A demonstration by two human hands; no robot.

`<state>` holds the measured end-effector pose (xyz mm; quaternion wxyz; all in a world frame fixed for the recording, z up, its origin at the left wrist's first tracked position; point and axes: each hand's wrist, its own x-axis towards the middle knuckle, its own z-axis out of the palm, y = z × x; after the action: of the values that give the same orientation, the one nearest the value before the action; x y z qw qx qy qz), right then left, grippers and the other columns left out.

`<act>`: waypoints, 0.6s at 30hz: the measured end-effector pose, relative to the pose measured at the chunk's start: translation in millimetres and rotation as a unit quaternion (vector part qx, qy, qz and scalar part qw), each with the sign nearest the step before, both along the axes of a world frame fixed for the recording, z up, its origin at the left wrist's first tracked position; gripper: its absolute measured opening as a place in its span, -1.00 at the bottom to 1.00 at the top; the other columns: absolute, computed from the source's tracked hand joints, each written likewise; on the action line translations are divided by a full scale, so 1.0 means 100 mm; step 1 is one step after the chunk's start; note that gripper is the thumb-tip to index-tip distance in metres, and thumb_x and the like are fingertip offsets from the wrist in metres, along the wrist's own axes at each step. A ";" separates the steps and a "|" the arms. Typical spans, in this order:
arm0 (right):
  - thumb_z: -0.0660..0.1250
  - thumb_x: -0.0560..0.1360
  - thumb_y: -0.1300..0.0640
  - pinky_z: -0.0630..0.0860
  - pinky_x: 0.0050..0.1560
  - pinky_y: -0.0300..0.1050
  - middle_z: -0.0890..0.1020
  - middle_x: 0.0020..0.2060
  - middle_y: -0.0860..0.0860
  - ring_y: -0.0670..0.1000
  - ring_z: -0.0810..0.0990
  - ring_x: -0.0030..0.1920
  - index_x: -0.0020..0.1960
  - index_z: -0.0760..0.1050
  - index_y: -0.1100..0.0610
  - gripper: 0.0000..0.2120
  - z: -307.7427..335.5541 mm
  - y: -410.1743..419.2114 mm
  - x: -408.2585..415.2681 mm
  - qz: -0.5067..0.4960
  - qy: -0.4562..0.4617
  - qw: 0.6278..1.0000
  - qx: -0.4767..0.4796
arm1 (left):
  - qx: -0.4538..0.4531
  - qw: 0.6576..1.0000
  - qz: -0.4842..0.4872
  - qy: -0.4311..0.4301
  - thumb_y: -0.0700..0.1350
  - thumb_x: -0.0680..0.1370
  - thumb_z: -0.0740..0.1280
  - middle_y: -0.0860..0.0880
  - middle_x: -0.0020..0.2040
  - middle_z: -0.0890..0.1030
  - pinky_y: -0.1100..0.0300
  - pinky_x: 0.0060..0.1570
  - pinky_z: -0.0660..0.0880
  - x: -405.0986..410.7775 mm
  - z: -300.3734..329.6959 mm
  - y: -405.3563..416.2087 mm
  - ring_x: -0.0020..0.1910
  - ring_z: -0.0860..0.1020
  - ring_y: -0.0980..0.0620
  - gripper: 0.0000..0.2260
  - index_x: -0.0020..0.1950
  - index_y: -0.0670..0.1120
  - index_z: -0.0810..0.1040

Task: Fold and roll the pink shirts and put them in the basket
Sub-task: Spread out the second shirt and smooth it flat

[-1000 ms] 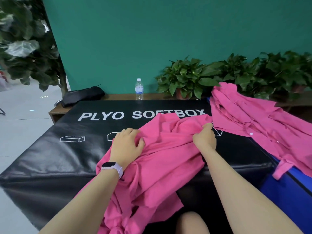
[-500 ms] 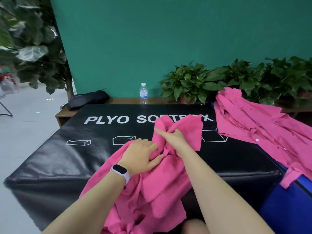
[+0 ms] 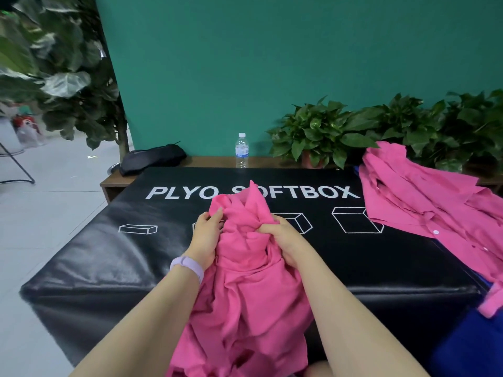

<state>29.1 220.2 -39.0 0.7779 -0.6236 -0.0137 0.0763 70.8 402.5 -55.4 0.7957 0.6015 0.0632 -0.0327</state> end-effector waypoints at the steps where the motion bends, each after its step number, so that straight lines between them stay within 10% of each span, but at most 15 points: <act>1: 0.41 0.35 0.37 0.61 -0.01 -0.04 0.68 -0.05 0.24 0.17 0.67 -0.08 0.10 0.65 0.32 -0.68 -0.01 0.00 0.00 0.008 0.007 1.000 0.019 | -0.018 0.999 -0.029 -0.003 0.01 0.63 0.34 -0.17 -0.02 0.67 0.03 0.00 0.60 -0.02 0.01 0.02 -0.08 0.65 -0.09 -0.64 0.28 -0.23 0.54; 8: 0.47 0.47 -0.18 0.64 0.09 0.04 0.72 0.02 0.18 0.13 0.71 0.03 0.11 0.68 0.20 -0.55 -0.08 0.01 0.00 -0.075 -0.012 0.997 -0.011 | -0.055 0.994 -0.060 -0.077 -0.13 0.61 0.38 -0.25 0.06 0.69 -0.05 0.13 0.60 -0.11 -0.01 0.00 0.05 0.66 -0.19 -0.77 0.21 -0.23 0.60; 15: 0.22 0.65 0.18 0.47 -0.08 0.01 0.52 -0.34 -0.02 0.12 0.50 -0.23 -0.25 0.46 0.05 -0.71 -0.06 -0.14 0.00 -0.337 -0.136 0.893 -0.266 | -0.071 0.995 0.056 -0.052 -0.14 0.60 0.38 -0.25 0.10 0.63 -0.09 0.18 0.58 -0.07 -0.06 0.06 0.08 0.64 -0.16 -0.85 0.11 -0.17 0.52; 18: 0.15 0.66 0.21 0.49 0.07 0.11 0.62 -0.14 0.14 0.24 0.55 -0.05 0.02 0.61 0.07 -0.75 -0.02 -0.53 0.02 -0.409 -0.095 0.844 -0.334 | -0.091 0.992 0.078 -0.033 -0.18 0.56 0.36 -0.24 0.04 0.62 -0.07 0.11 0.60 -0.05 -0.07 0.10 0.00 0.62 -0.15 -0.79 0.14 -0.26 0.53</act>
<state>30.8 167.5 -40.5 0.4784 -0.7987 0.1950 -0.3085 65.7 412.4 -62.0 0.8491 0.5202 0.0808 0.0437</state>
